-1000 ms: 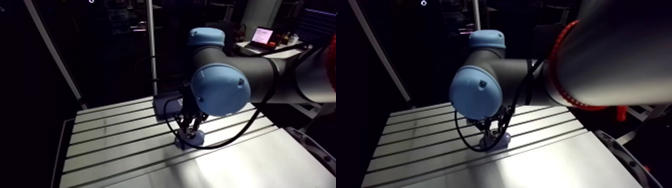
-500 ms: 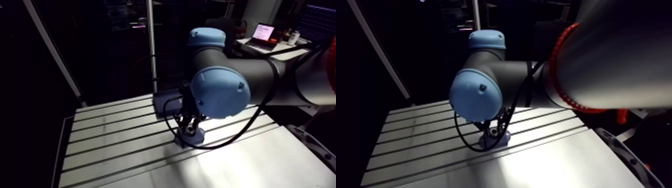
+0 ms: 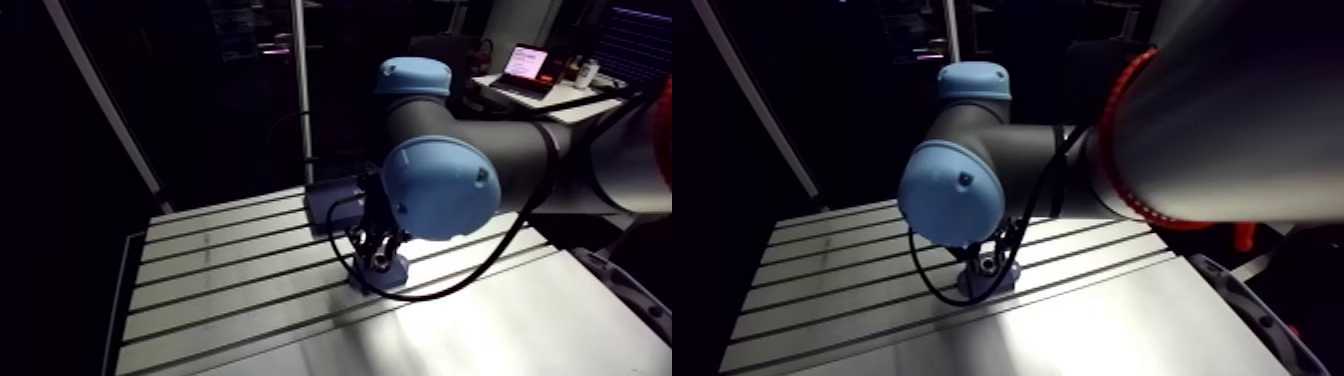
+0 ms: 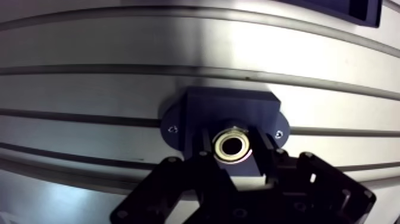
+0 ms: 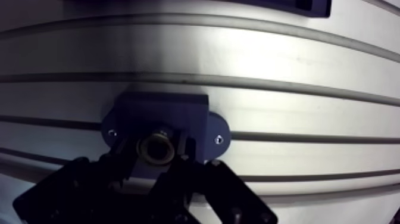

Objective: Pick up the bearing and press it into the housing until flush.

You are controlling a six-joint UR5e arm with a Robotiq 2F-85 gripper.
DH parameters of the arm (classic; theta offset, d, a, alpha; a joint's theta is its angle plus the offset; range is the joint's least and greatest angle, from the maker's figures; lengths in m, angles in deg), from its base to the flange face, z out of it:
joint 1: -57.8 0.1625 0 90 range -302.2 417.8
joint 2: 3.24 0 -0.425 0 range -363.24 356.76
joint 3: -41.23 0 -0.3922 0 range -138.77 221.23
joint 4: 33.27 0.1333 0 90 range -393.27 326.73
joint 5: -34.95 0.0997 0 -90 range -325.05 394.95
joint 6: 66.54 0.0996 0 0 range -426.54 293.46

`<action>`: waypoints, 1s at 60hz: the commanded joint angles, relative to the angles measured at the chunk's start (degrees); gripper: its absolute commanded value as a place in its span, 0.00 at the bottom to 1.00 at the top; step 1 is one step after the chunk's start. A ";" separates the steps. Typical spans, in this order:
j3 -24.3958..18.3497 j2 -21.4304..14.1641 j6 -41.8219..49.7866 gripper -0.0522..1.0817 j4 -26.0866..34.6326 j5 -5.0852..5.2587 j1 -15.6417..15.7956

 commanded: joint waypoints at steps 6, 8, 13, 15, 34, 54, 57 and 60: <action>0.04 0.13 -0.03 0.63 -0.01 -0.03 -0.12; 0.04 0.13 -0.03 0.63 -0.01 0.04 -0.12; 0.04 0.13 -0.12 0.63 -0.01 0.05 -0.12; 0.04 0.13 -0.12 0.63 -0.01 0.05 -0.12; 0.04 0.21 -0.12 0.63 -0.01 0.05 -0.12; 0.04 0.13 -0.12 0.63 -0.01 0.05 -0.12; 0.04 0.13 -0.12 0.63 -0.01 0.05 -0.21; 0.12 0.13 -0.12 0.63 -0.01 0.05 -0.21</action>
